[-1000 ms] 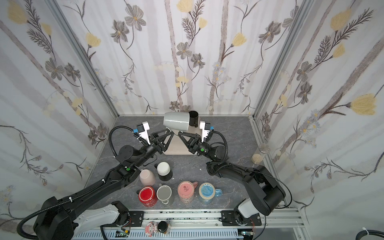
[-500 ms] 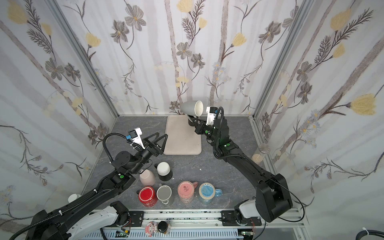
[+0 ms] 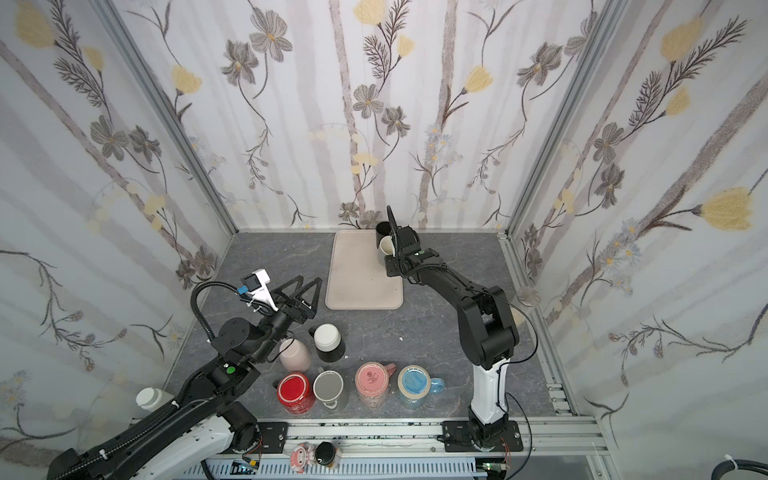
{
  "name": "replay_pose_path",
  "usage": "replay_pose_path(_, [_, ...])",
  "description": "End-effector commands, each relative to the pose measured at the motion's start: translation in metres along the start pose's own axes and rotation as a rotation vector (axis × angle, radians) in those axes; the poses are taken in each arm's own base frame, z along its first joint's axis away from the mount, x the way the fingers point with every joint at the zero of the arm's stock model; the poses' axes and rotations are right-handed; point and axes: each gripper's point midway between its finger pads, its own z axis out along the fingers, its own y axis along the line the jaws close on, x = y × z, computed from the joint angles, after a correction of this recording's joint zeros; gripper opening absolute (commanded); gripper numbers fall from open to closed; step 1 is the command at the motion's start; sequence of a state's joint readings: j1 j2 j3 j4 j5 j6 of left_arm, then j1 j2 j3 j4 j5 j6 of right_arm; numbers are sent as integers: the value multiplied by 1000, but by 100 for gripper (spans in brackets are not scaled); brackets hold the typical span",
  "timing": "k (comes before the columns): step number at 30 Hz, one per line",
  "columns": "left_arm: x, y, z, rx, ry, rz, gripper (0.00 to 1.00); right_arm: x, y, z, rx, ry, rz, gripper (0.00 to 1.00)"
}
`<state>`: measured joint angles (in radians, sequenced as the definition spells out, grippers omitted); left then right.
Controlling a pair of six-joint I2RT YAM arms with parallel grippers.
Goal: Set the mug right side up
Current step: 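Lower the grey mug upright onto the tray beside the black mug with the right gripper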
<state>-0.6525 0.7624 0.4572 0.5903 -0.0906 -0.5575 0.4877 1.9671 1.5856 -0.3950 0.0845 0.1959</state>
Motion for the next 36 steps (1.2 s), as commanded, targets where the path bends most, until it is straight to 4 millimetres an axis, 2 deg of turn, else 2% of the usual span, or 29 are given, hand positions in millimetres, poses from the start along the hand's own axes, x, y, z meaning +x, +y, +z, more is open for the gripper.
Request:
replay_pose_path(1, [1, 6, -2, -25, -5, 7, 100, -8, -6, 9, 69, 2, -89, 0])
replay_pose_path(6, [6, 9, -1, -29, 2, 3, 100, -6, 0, 33, 65, 50, -163, 0])
replay_pose_path(12, [9, 8, 0, -23, 15, 4, 100, -15, -8, 52, 110, 45, -194, 0])
replay_pose_path(17, [6, 8, -3, -19, 5, -1, 100, -28, -24, 55, 157, 20, -162, 0])
replay_pose_path(24, [2, 5, -7, -9, -6, -3, 100, -38, -47, 55, 201, 4, -100, 0])
replay_pose_path(30, [2, 5, -8, -10, -6, -1, 100, -40, -20, 46, 89, 5, -183, 0])
replay_pose_path(36, [3, 6, -9, -8, -4, -3, 100, -31, -18, 53, 83, 53, -220, 0])
